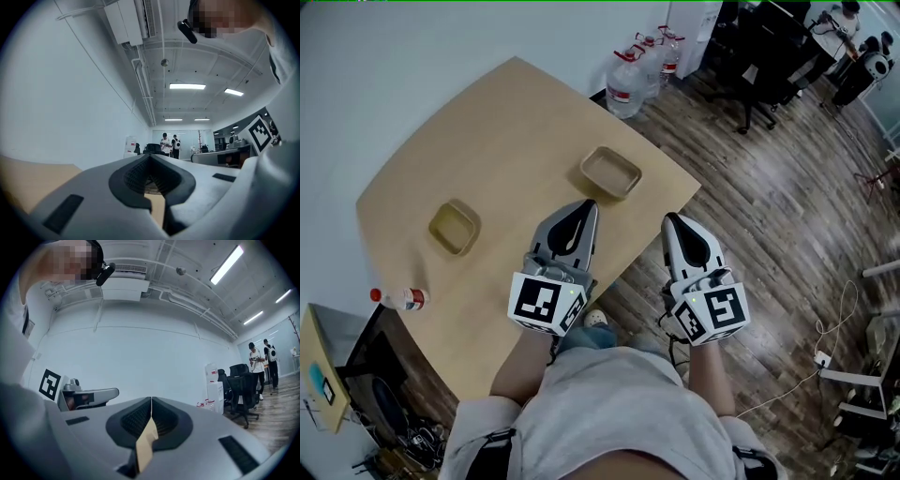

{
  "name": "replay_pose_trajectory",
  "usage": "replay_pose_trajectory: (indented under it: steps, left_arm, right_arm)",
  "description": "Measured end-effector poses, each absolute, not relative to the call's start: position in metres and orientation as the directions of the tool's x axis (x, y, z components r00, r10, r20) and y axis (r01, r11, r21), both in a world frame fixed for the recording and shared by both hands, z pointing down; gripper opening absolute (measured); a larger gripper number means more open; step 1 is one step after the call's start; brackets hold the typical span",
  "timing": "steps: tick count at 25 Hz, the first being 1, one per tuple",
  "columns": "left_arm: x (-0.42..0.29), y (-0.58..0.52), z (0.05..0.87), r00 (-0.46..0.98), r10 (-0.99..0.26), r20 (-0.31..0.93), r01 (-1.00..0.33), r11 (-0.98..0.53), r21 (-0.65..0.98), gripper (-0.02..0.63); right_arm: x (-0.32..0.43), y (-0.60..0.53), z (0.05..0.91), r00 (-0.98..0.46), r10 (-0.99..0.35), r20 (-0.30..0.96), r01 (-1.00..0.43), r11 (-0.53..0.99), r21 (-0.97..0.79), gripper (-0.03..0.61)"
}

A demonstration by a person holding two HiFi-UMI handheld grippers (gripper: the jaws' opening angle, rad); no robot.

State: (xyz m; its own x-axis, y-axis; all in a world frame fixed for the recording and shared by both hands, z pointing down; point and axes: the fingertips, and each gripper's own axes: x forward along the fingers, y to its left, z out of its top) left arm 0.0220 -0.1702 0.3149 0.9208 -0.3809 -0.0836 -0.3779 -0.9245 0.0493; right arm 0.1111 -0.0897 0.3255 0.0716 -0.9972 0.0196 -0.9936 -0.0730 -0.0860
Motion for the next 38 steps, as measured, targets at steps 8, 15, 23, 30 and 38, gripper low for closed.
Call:
replay_pose_trajectory:
  steps: [8,15,23,30,38]
  left_arm:
    - [0.025,-0.181,0.327,0.918,-0.389,-0.071,-0.384,-0.92,0.081,0.015]
    - [0.037,-0.193,0.333,0.896,-0.44,-0.056,-0.436,-0.897,0.071,0.015]
    - [0.059,-0.223,0.336,0.834,-0.55,-0.042,-0.546,-0.834,0.084,0.015]
    - [0.081,-0.253,0.335,0.769,-0.639,-0.038,-0.634,-0.768,0.092,0.015]
    - [0.101,-0.273,0.34,0.688,-0.725,-0.039,-0.719,-0.687,0.105,0.015]
  right_arm:
    - [0.122,-0.095,0.333,0.098,-0.995,0.035,-0.991,-0.1,-0.087,0.011]
    - [0.143,-0.115,0.337,0.054,-0.998,0.034,-0.994,-0.057,-0.092,0.011]
    - [0.171,-0.161,0.347,-0.071,-0.996,0.055,-0.991,0.064,-0.122,0.011]
    - [0.201,-0.208,0.352,-0.166,-0.982,0.089,-0.979,0.153,-0.136,0.011]
    - [0.226,-0.244,0.361,-0.282,-0.952,0.121,-0.955,0.266,-0.134,0.011]
